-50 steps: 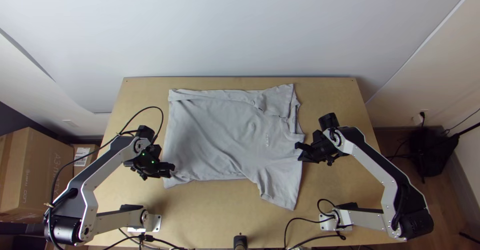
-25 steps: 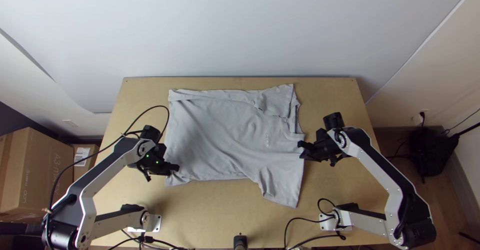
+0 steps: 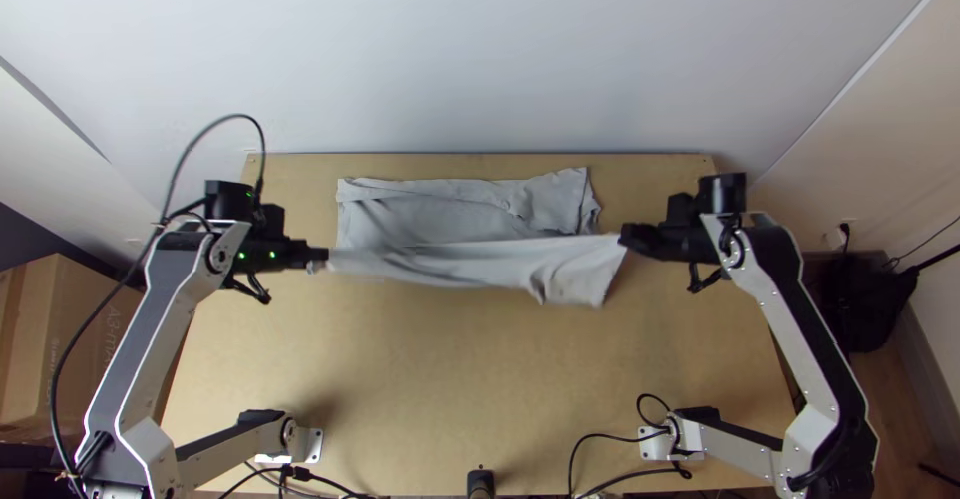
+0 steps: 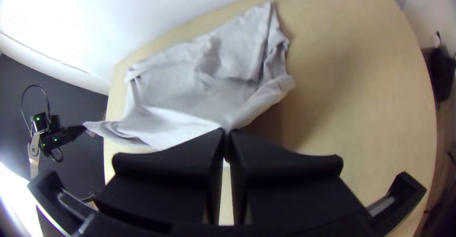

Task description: Fold the t-shirt

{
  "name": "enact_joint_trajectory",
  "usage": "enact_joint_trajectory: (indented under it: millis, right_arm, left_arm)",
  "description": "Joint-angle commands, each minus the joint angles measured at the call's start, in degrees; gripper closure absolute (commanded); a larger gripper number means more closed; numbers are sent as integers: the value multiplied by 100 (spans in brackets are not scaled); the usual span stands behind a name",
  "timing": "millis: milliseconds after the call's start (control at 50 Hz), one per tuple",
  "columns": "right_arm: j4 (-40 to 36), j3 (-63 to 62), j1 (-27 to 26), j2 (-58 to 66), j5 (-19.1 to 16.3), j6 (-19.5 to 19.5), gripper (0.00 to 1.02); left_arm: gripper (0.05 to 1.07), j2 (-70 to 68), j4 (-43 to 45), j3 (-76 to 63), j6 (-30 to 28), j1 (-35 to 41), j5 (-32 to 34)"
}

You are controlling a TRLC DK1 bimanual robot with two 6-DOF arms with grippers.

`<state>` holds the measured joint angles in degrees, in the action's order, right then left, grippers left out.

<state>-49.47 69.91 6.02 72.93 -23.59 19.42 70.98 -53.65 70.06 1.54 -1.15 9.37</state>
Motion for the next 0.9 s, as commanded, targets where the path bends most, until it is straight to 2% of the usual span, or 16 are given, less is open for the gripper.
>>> enact_joint_trajectory:
  millis: [0, 160, 340, 560, 720, 880]
  right_arm:
    - [87, 884, -119, 196, 4, -87, 100]
    - [-89, 2343, -286, 758, 145, -70, 100]
    - [-221, 4136, -286, 1277, 435, -79, 100]
    - [-361, 6149, -338, 1461, 540, -123, 100]
    - [342, 6272, -356, 591, 663, -140, 100]
    - [632, 6052, -338, -534, 654, -123, 100]
  left_arm:
    - [104, -304, 751, 500, 154, -202, -75]
    - [104, -260, 1322, 1335, 215, -237, -128]
    - [104, -67, 1462, 2416, 268, -281, -286]
    - [105, -120, 1489, 3611, 435, -369, -392]
    - [105, -541, 1498, 4323, 663, -500, -392]
    - [105, -1315, 1418, 4534, 681, -509, -392]
